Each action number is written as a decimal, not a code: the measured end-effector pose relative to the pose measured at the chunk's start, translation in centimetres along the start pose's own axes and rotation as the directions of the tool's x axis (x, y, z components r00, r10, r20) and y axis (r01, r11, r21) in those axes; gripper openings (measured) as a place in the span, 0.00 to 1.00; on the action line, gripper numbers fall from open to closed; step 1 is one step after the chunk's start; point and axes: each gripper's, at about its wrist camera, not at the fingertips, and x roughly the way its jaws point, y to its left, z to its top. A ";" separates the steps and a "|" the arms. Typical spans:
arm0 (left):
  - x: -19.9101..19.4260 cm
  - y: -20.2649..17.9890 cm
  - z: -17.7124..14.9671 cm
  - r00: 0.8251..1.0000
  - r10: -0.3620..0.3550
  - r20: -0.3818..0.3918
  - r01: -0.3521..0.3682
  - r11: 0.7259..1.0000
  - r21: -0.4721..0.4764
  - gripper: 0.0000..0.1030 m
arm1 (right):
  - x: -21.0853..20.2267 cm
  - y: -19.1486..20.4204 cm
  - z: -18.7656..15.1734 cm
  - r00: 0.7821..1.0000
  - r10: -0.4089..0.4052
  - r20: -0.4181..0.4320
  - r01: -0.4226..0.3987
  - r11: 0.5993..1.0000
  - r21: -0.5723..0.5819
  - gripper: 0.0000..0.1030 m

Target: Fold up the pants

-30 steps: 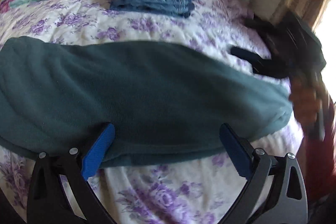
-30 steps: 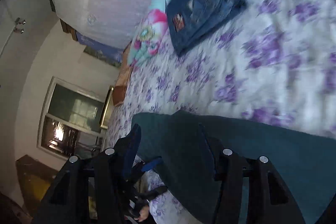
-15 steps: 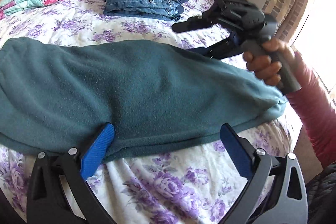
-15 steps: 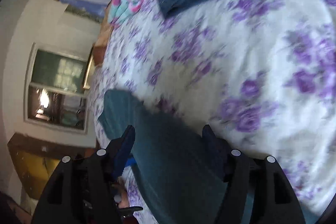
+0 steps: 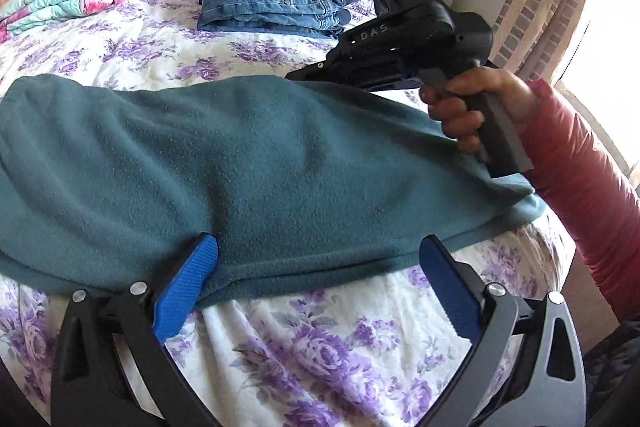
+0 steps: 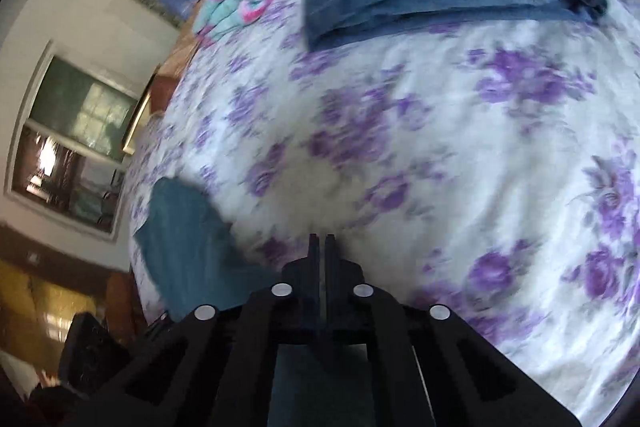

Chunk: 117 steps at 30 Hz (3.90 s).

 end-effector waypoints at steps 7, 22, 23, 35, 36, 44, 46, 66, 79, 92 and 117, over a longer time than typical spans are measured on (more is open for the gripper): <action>-0.4 0.6 -0.1 0.999 -0.032 0.014 0.033 0.999 -0.022 0.95 | -2.5 -0.3 -1.4 0.999 0.000 -0.038 0.000 1.000 -0.004 0.05; -0.3 0.8 0.1 0.999 -0.043 0.021 0.043 0.998 -0.037 0.95 | -0.7 4.2 -3.3 0.996 -0.060 -0.061 0.045 0.973 -0.228 0.06; -0.3 0.8 0.0 0.999 -0.043 0.021 0.044 0.998 -0.038 0.95 | 0.0 4.3 -3.1 0.996 -0.055 -0.070 0.038 0.973 -0.227 0.06; -0.3 0.9 0.1 0.998 -0.051 0.019 0.052 0.998 -0.041 0.95 | -0.9 1.7 -0.7 0.999 0.027 0.044 -0.024 0.997 -0.071 0.06; -0.3 0.9 0.1 0.998 -0.055 0.020 0.055 0.998 -0.042 0.95 | -1.5 1.9 -1.2 0.999 0.032 0.043 -0.028 0.997 -0.078 0.06; -0.3 0.8 0.0 0.999 -0.049 0.022 0.050 0.998 -0.035 0.95 | -0.7 3.9 -3.2 0.994 -0.106 0.014 0.106 0.976 -0.191 0.29; -0.3 0.9 0.0 0.999 -0.050 0.022 0.050 0.998 -0.034 0.95 | -0.7 3.9 -2.1 0.977 -0.185 0.103 0.201 0.962 -0.185 0.30; -0.7 1.1 -0.2 0.996 -0.078 0.038 0.080 0.996 -0.045 0.95 | -8.0 3.0 -5.2 0.941 -0.050 0.335 0.034 0.998 0.053 0.58; -1.3 1.3 -0.4 0.996 -0.072 0.061 0.076 0.994 -0.076 0.95 | -28.6 -12.3 -38.1 0.611 -0.312 0.728 -0.340 0.727 0.597 0.65; -10.6 5.4 -1.1 0.944 0.215 0.249 -0.165 0.964 -0.208 0.95 | -30.6 -16.1 -37.7 0.559 -0.452 0.696 -0.380 0.606 0.699 0.30; -12.6 14.9 -4.6 0.888 0.421 0.183 -0.312 0.847 -0.431 0.95 | -3.4 12.8 -20.0 0.721 -0.540 0.435 0.675 0.690 -0.261 0.10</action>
